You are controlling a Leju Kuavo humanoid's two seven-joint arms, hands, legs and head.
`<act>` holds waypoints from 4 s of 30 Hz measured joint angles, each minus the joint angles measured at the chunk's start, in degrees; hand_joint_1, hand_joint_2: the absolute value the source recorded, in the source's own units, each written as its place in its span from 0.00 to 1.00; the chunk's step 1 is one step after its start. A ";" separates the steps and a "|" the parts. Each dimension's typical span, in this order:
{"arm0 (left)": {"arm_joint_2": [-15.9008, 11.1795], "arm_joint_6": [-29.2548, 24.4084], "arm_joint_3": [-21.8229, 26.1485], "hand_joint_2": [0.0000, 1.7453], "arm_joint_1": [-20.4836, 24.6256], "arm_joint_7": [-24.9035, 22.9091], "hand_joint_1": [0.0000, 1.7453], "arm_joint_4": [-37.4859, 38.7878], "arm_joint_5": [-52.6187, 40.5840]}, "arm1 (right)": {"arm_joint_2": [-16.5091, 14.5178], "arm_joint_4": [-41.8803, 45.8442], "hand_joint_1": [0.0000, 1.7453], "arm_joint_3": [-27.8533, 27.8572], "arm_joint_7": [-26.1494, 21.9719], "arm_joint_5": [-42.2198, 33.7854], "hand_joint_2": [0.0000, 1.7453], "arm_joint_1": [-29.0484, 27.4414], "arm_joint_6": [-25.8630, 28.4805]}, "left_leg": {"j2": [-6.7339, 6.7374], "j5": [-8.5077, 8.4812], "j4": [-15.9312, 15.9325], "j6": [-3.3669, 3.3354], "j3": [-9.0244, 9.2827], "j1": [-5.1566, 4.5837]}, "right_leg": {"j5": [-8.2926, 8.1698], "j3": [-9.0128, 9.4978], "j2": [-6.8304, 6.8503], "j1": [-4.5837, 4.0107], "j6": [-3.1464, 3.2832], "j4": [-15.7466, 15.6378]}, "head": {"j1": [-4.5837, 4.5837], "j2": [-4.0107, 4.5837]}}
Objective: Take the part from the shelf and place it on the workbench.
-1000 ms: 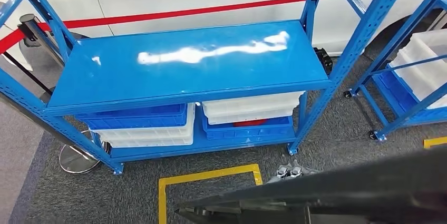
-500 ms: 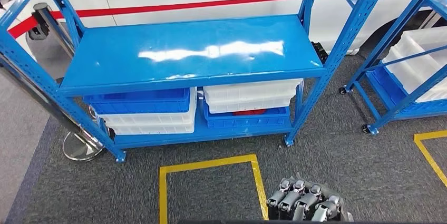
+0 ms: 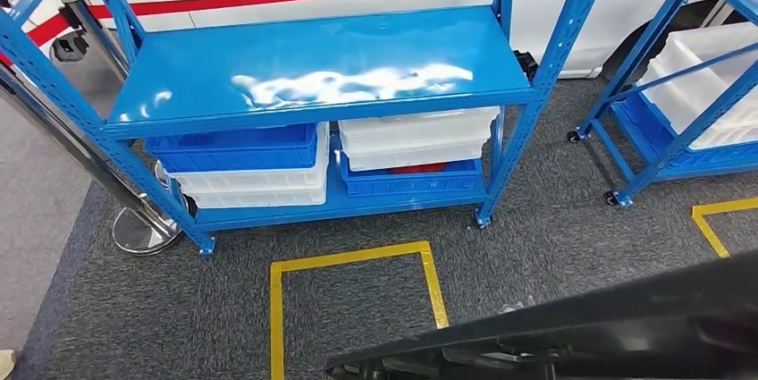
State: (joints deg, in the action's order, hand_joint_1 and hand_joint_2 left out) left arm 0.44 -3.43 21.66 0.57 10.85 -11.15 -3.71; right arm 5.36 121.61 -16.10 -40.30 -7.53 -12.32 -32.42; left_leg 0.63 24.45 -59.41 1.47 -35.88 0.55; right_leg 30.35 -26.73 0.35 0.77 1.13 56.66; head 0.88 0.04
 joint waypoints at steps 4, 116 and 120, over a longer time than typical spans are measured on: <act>-0.10 0.00 -0.02 1.00 -0.14 -0.22 0.00 0.00 -0.62 | 0.02 1.16 0.93 1.09 0.00 0.05 1.00 -0.95 0.27 | -0.11 8.28 -13.17 0.67 -4.44 0.17 | -1.41 -1.85 0.19 -0.33 0.96 0.13 | 0.11 0.00; -2.12 -9.33 4.60 1.00 0.93 -2.74 0.00 -0.02 -7.64 | 0.92 -7.35 0.93 -0.23 0.02 6.22 1.00 11.42 12.67 | 4.21 3.76 1.88 -2.39 5.86 -0.22 | -3.86 -9.58 2.26 -0.77 -1.40 6.41 | -1.24 0.00; -2.03 -9.33 4.50 1.00 1.13 -3.32 0.00 -0.03 -7.87 | 0.87 -6.34 0.93 0.32 0.01 5.55 1.00 10.75 11.63 | 6.21 4.44 1.96 -1.33 6.51 -0.55 | -4.44 -7.49 2.76 -1.48 -0.14 1.91 | -1.16 0.00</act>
State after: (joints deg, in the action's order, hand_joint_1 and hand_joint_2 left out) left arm -1.59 -12.76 26.16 1.70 7.54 -11.17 -11.58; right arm 6.23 115.26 -15.78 -40.29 -1.98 -1.57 -20.79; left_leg 6.84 28.89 -57.45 0.14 -29.37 0.00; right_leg 25.91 -34.22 3.11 -0.70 0.99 58.57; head -0.28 0.04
